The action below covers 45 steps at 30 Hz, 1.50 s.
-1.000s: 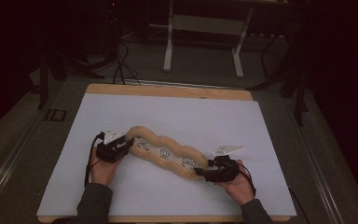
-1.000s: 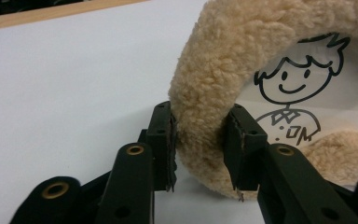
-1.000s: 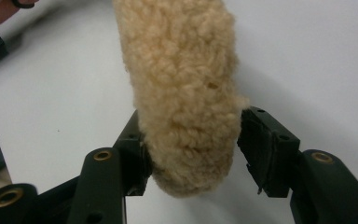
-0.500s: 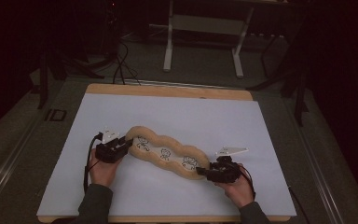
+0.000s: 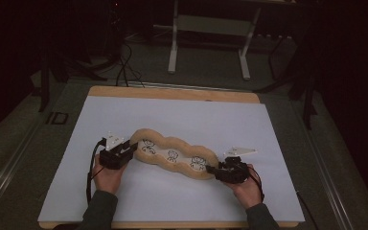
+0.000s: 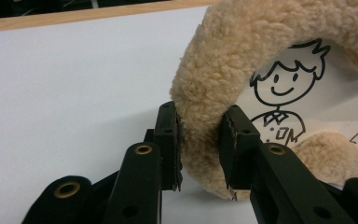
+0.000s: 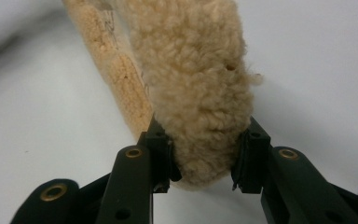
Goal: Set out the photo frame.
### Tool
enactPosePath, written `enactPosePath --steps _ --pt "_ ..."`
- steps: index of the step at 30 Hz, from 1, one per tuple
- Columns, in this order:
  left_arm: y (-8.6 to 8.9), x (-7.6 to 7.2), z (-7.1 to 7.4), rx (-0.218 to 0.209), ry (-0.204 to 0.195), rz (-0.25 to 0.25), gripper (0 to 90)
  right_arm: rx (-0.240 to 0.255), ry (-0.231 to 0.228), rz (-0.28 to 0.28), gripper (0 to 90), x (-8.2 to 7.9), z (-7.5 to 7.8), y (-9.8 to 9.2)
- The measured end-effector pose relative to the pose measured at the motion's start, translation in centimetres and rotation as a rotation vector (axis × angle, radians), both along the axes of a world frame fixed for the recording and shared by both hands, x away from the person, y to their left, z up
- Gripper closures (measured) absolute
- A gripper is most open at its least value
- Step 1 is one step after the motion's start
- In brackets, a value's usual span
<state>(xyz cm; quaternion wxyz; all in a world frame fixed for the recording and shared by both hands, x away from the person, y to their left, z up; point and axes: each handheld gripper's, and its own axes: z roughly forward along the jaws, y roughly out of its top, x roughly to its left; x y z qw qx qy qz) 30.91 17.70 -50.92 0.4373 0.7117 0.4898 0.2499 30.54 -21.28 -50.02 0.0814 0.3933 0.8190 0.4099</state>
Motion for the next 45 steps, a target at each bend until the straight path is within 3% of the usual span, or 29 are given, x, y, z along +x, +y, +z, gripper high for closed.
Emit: enactPosePath --steps 12,45 --pt "-0.1 -0.8 0.5 -0.026 -0.04 0.036 71.6 0.002 -0.063 -0.016 65.1 0.9 1.0 0.0" --pt "0.1 -1.9 1.7 -0.055 -0.074 0.088 71.1 0.059 -0.101 -0.043 63.7 2.6 2.3 0.0"
